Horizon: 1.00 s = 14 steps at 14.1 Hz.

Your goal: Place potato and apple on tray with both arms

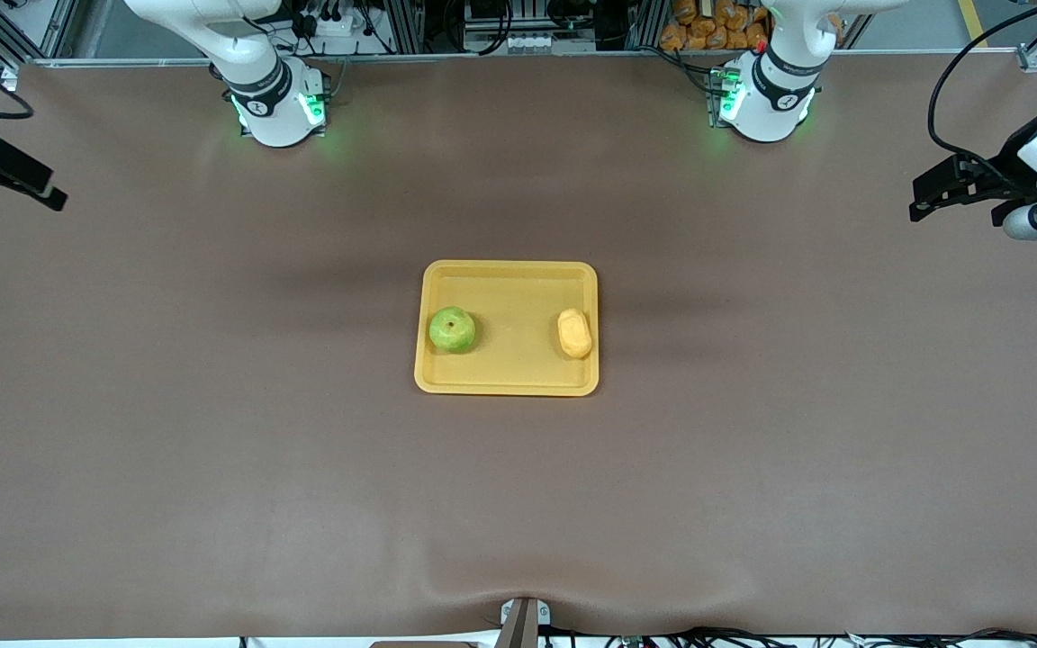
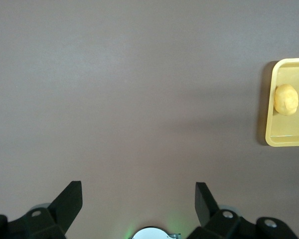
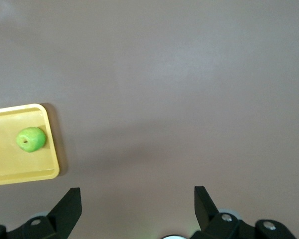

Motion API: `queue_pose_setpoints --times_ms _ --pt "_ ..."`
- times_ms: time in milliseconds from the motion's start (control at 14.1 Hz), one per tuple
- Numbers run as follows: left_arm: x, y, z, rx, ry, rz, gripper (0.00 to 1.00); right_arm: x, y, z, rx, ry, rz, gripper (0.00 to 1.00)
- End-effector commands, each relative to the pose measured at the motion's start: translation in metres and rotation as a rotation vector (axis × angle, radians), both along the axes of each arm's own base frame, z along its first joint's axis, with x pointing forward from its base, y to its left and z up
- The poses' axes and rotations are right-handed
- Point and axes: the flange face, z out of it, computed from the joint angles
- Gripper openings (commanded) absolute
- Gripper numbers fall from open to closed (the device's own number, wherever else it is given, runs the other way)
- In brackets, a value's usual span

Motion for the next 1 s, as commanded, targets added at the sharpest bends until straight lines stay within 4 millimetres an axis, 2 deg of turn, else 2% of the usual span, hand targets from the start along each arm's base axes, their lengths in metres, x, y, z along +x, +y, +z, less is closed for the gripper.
queue_pose_setpoints --times_ms 0,142,213,427,711,924 --pt "0.002 -0.001 0.003 0.018 -0.003 0.005 1.0 0.008 -0.013 0.011 -0.021 -0.028 0.037 1.0" --pt "0.002 -0.001 0.002 0.013 -0.002 0.01 1.0 0.007 -0.009 0.014 -0.058 -0.004 0.047 1.0" --pt "0.002 -0.001 0.003 0.007 -0.004 0.011 1.0 0.006 -0.015 0.016 -0.053 -0.009 0.038 1.0" --pt "0.002 -0.001 0.003 0.005 -0.003 0.013 1.0 0.003 -0.012 0.01 -0.04 0.032 0.05 1.0" --pt "0.002 -0.001 0.002 0.006 -0.001 0.014 1.0 0.011 -0.013 0.0 -0.051 0.051 0.041 1.0" --pt "0.001 -0.001 0.002 0.006 0.0 0.014 1.0 0.009 -0.009 0.012 -0.048 0.026 0.047 1.0"
